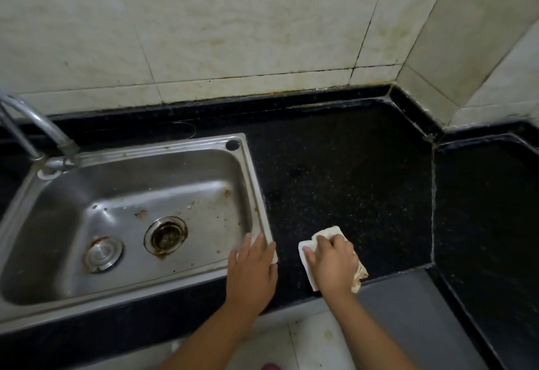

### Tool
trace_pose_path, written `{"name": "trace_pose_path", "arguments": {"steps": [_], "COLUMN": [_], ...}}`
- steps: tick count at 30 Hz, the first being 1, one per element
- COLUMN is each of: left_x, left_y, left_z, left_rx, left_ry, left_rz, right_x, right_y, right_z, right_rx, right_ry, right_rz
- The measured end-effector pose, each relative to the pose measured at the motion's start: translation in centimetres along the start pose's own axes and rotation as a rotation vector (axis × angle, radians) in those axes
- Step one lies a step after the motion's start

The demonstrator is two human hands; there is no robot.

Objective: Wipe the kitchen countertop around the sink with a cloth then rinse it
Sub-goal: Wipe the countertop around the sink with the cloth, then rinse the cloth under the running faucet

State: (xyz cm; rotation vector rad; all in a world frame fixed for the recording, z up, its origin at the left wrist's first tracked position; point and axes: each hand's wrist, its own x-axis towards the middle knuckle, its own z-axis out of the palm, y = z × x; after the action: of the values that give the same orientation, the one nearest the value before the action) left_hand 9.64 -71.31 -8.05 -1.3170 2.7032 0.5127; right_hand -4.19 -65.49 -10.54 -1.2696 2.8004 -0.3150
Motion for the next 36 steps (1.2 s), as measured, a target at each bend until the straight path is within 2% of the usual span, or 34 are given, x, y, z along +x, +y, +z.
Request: {"name": "trace_pose_path", "arguments": {"steps": [5, 7, 11, 13, 18, 24, 28, 33, 36], "left_x": [1.4, 1.9, 2.0, 1.6, -0.3, -1.2, 1.1, 7.3, 10.5], "left_y": [-2.4, -3.7, -7.1, -9.3, -17.5, -28.9, -34.6, -38.7, -39.6], "left_z": [-1.3, -1.8, -2.9, -3.9, -5.6, -9.0, -11.8, -14.5, -15.3], "left_rx": [0.017, 0.011, 0.046, 0.051, 0.076, 0.145, 0.062, -0.061, -0.115], "left_ry": [0.0, 0.013, 0.029, 0.055, 0.098, 0.15, 0.17, 0.306, 0.29], "left_rz": [-0.056, -0.084, -0.167, -0.205, -0.281, -0.311, -0.273, -0.209, -0.21], "right_x": [0.2, 0.6, 2.4, 3.2, 4.0, 3.0, 2.7, 3.0, 3.5], "right_y": [-0.3, -0.2, -2.8, -5.6, -14.3, -25.0, -29.8, -33.2, -34.2], "right_z": [0.9, 0.9, -0.2, -1.5, -2.6, -0.1, 2.7, 6.1, 6.9], "right_rx": [0.12, 0.177, 0.5, 0.673, 0.903, 0.985, 1.064, 1.331, 1.47], "right_ry": [0.051, 0.121, 0.236, 0.131, -0.063, -0.227, -0.308, -0.27, -0.252], "right_rz": [0.03, -0.015, -0.084, -0.083, -0.145, -0.168, -0.175, 0.073, 0.173]}}
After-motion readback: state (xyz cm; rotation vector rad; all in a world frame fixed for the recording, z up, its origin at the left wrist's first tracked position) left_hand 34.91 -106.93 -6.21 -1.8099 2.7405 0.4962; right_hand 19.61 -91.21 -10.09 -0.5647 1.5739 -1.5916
